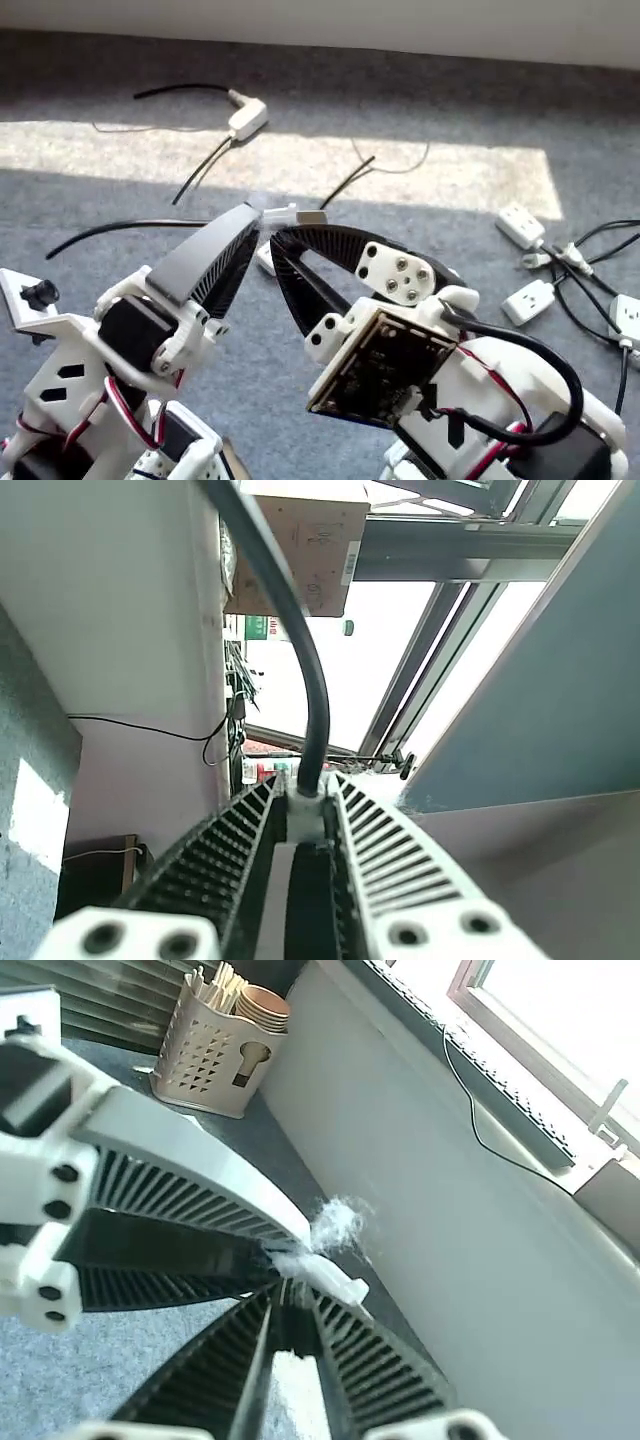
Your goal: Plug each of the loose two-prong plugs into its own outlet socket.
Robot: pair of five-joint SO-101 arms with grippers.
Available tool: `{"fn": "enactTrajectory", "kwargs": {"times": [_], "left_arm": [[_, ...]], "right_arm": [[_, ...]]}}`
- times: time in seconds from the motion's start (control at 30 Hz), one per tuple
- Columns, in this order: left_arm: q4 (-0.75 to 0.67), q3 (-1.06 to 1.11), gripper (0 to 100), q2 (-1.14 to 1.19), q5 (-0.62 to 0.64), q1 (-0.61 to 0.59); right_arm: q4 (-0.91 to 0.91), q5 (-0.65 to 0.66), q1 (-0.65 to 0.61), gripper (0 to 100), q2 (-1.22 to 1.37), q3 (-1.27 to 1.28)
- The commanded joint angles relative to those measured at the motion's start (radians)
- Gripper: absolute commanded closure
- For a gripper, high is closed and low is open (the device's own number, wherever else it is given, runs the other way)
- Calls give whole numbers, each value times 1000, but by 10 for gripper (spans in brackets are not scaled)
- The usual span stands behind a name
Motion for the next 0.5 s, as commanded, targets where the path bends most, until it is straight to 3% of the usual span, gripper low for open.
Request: {"fn": "enactTrajectory", "kwargs": {"times": [0.0, 0.47], "left_arm": [[-25, -15, 993, -16, -5, 10], [-23, -8, 993, -12, -5, 10]], "right_arm": [[-36, 11, 33, 991, 38, 35], [-70, 8, 102, 991, 39, 45]]}}
